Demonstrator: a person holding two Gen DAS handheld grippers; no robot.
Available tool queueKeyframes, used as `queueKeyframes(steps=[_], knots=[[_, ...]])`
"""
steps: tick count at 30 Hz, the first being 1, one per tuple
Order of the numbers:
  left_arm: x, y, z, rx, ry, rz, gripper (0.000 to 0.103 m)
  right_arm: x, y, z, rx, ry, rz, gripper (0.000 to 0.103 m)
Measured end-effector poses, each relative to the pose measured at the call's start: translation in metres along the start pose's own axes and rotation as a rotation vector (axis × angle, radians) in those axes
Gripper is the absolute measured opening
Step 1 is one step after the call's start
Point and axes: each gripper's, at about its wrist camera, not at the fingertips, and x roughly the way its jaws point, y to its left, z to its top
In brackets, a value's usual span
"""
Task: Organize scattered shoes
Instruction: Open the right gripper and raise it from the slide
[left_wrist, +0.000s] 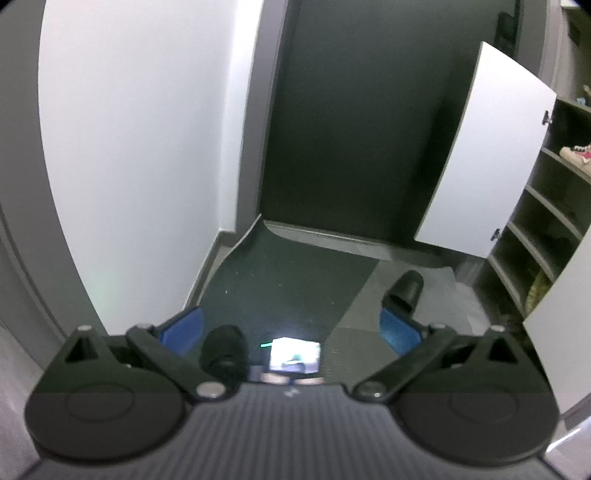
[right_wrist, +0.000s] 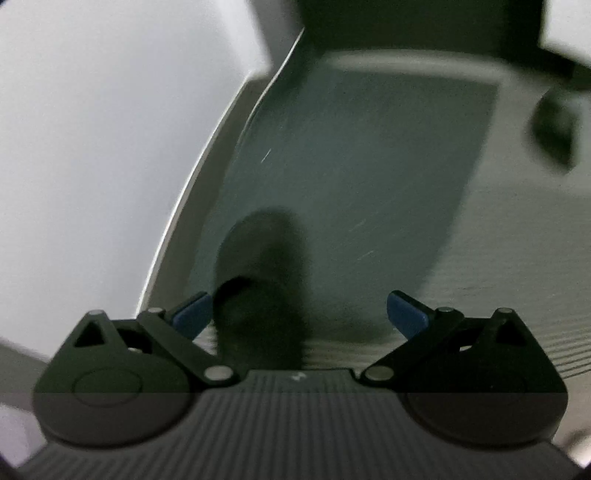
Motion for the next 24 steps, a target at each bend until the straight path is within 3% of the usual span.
queueKeyframes(steps=[3,5,8,13,16,18,20,24], knots=[[-0.005,-0.011,-0.002,0.017,-0.006,0.004,0.103,-0.073,-0.038,0.017,0.018,-0.058,-0.072,0.103],[-0.008,-0.018,-0.004,0.02,-0.001,0.001,0.103,-0.143,-0.073,0.023,0.041,-0.103,-0.144,0.103],[-0.013,-0.024,-0.009,0.027,0.002,-0.015,0.103,-0.219,-0.105,0.015,0.069,-0.155,-0.205,0.103],[-0.021,-0.036,-0.023,0.123,-0.046,-0.021,0.103,-0.328,-0.164,-0.034,0.216,-0.308,-0.178,0.103],[-0.019,-0.04,-0.04,0.183,-0.066,-0.06,0.103,-0.351,-0.187,-0.062,0.268,-0.395,-0.173,0.103],[-0.017,-0.044,-0.054,0.25,-0.067,-0.044,0.103,-0.355,-0.202,-0.061,0.324,-0.361,-0.163,0.103],[-0.015,-0.049,-0.063,0.289,-0.043,-0.033,0.103,-0.364,-0.212,-0.061,0.374,-0.428,-0.109,0.103],[-0.019,-0.065,-0.065,0.373,-0.018,-0.014,0.103,-0.371,-0.218,-0.061,0.377,-0.476,-0.093,0.103]])
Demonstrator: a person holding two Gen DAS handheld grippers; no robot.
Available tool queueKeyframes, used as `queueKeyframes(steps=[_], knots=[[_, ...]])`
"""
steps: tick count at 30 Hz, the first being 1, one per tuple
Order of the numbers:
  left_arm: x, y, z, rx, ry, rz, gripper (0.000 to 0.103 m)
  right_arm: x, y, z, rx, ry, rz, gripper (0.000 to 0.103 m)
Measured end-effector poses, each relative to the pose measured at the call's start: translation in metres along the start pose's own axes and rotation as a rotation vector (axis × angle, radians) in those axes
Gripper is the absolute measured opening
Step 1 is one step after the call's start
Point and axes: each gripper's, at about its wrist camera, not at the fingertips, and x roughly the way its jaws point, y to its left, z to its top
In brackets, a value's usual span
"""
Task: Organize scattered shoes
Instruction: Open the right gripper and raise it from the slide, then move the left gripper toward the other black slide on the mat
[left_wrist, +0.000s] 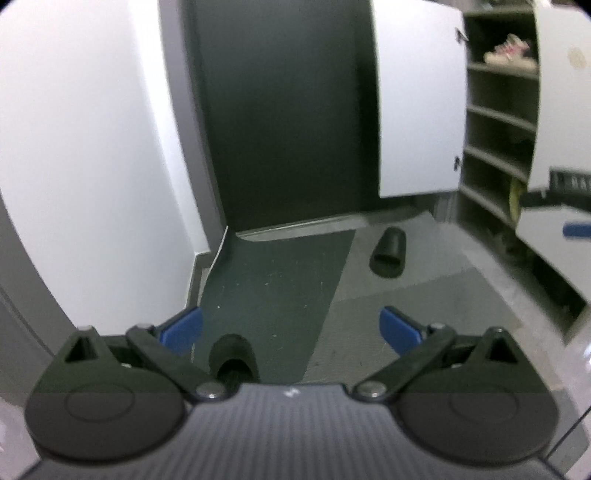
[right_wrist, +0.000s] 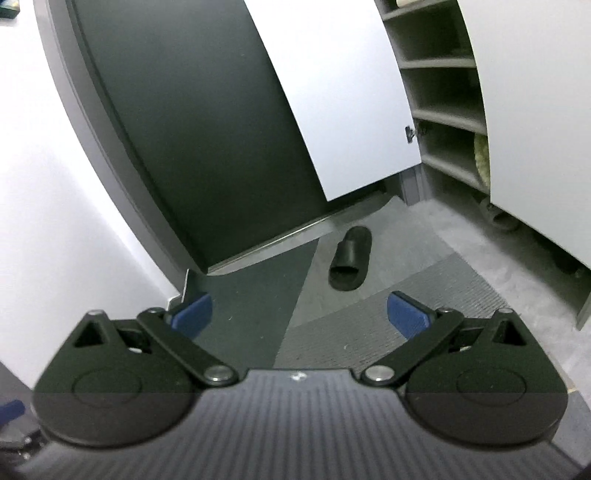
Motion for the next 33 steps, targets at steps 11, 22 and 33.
queueKeyframes(steps=[11,22,33], knots=[[-0.001,-0.068,0.078,0.086,0.049,-0.032,0.103,-0.03,-0.05,0.034,0.189,-0.156,0.101,0.103],[0.131,-0.164,0.079,0.115,0.026,-0.177,0.103,-0.051,-0.172,-0.004,0.191,-0.231,0.081,0.103],[0.465,-0.28,0.076,0.115,0.095,-0.277,0.103,0.074,-0.276,-0.056,-0.111,0.036,0.053,0.103]])
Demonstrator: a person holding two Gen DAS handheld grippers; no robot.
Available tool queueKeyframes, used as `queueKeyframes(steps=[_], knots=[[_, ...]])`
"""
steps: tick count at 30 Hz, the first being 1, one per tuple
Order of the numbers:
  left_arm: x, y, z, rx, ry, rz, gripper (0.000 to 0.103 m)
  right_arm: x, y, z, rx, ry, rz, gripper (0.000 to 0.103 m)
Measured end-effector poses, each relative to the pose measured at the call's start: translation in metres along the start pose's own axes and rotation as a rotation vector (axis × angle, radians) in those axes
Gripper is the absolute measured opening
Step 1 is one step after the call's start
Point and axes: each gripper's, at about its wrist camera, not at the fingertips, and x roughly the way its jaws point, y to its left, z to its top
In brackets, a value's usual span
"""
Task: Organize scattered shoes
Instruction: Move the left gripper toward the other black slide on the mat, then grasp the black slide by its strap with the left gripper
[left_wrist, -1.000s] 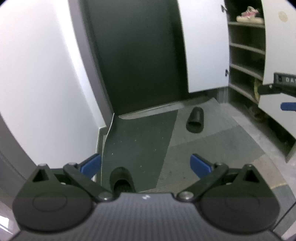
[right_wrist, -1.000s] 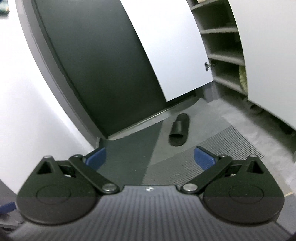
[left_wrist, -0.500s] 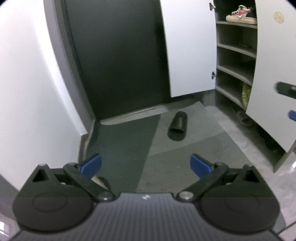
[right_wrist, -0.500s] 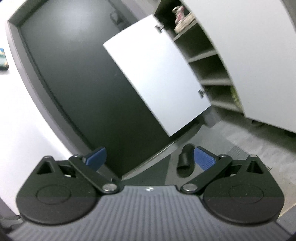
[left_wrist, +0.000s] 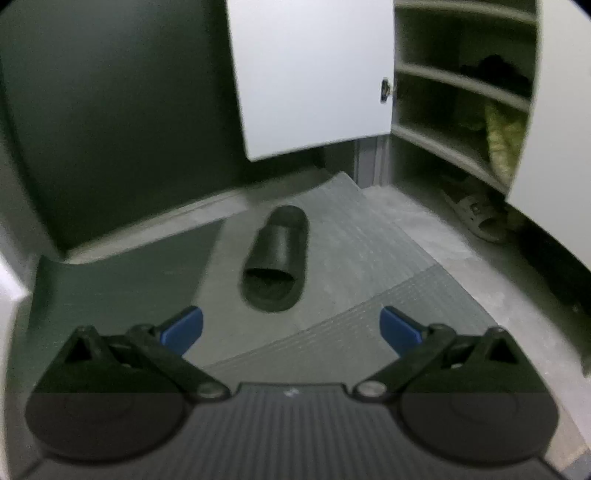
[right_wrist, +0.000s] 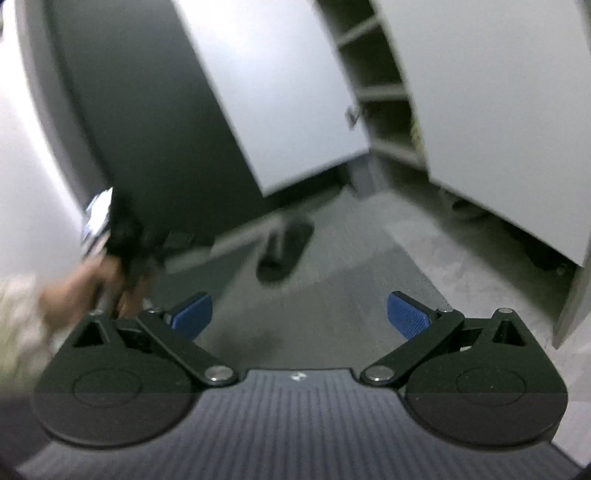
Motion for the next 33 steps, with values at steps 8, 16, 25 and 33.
queueKeyframes(steps=[8,16,25,33], knots=[[0.189,0.008,0.017,0.026,0.023,0.047,0.103,0.087,-0.024,0.003,-0.118,0.169,0.103,0.103],[0.314,0.029,0.023,0.03,0.091,0.091,0.103,0.134,-0.034,-0.008,-0.062,0.192,0.065,0.103],[0.323,0.023,0.032,0.025,0.143,0.084,0.081,0.151,-0.013,-0.013,-0.01,0.177,0.036,0.103],[0.229,0.01,-0.003,0.077,0.184,-0.017,0.081,0.123,0.006,-0.013,0.049,0.066,0.055,0.103]])
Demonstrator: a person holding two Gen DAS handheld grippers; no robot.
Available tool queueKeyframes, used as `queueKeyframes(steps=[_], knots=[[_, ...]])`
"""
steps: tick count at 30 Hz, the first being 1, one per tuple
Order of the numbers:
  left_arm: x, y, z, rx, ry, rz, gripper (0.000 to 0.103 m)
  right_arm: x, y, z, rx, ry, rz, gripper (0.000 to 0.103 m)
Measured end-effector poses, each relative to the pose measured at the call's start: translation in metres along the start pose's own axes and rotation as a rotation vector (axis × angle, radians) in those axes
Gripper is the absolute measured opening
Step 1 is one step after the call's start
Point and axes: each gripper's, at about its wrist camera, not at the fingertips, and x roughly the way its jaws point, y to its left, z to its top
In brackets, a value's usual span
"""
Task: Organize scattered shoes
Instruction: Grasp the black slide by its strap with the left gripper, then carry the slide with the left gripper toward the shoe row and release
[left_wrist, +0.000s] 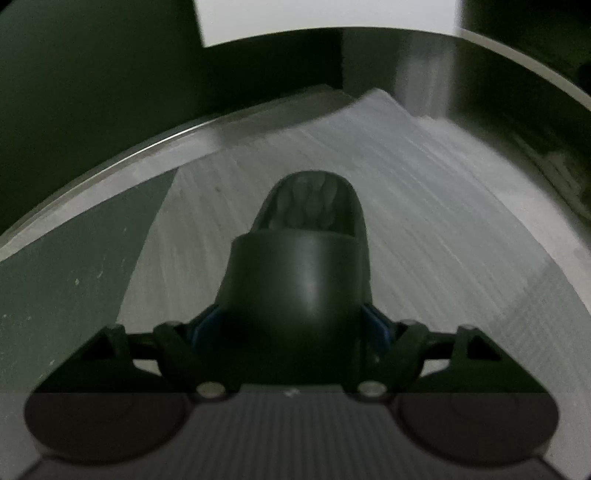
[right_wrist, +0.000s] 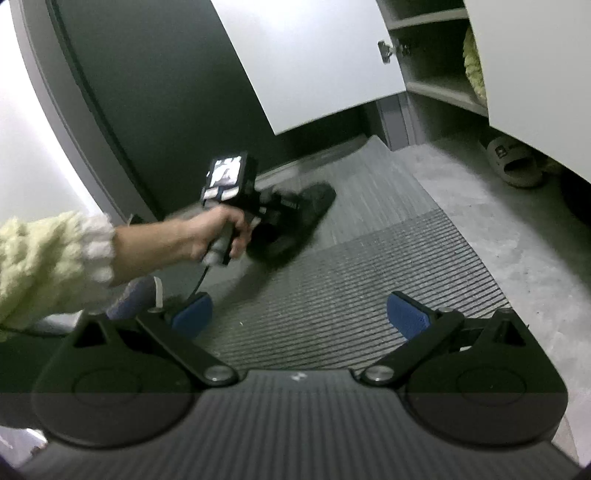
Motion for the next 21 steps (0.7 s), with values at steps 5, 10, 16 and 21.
queueKeyframes(steps=[5,10,16,21], knots=[[-0.054,-0.006,-0.034,0.008,-0.004,-0.005,0.08,-0.023,0.013,-0.005,0.037,-0.045,0.016,0.103],[-0.118,-0.013,-0.078,-0.006,0.016,-0.049,0.08,-0.054,0.033,-0.014,0.06,-0.105,0.044,0.103],[-0.166,-0.017,-0.154,0.021,0.061,-0.049,0.081,-0.09,0.06,-0.048,0.117,-0.124,0.082,0.103],[-0.168,-0.011,-0.218,0.002,0.095,-0.043,0.082,-0.107,0.079,-0.066,0.09,-0.093,0.11,0.103]])
